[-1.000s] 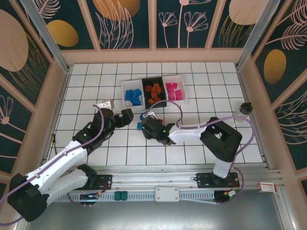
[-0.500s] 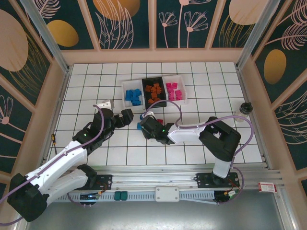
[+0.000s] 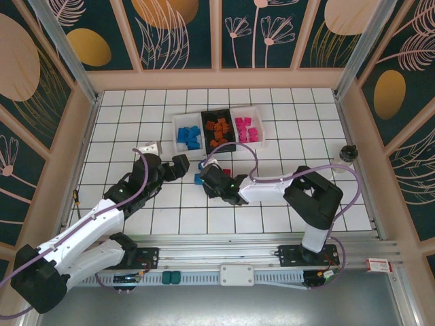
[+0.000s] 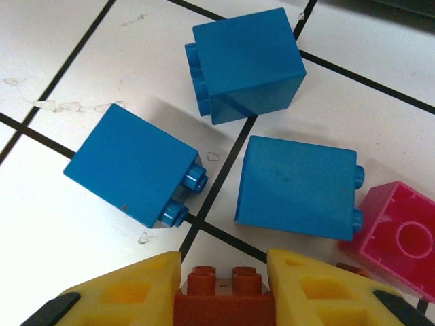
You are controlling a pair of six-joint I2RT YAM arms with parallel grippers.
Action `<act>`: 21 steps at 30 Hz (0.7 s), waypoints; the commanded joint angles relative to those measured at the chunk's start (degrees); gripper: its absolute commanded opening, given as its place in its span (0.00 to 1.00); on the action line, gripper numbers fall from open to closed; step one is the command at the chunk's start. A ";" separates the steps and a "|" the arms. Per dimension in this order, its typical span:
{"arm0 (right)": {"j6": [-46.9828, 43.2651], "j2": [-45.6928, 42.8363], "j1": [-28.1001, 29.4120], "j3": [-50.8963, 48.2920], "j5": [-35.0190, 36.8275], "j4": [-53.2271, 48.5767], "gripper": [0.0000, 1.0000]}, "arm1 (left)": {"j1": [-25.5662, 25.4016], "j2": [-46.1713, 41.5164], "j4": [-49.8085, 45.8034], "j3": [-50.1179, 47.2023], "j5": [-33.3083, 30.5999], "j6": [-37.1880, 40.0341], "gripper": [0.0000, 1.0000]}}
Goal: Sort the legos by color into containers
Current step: Pick up the lego from the center of the table, then place the lego in the container.
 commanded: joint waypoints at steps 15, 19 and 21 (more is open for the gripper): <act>-2.26 -3.93 -19.09 11.28 -10.78 4.63 0.33 | 0.06 2.18 1.28 -4.77 3.03 0.64 0.99; -2.10 4.86 -22.74 20.80 -10.60 2.68 0.34 | 0.02 4.51 2.73 -5.84 6.05 1.10 0.98; -1.88 8.90 -24.19 25.28 -10.91 1.23 0.40 | -0.32 5.76 3.80 -6.50 7.56 1.05 0.99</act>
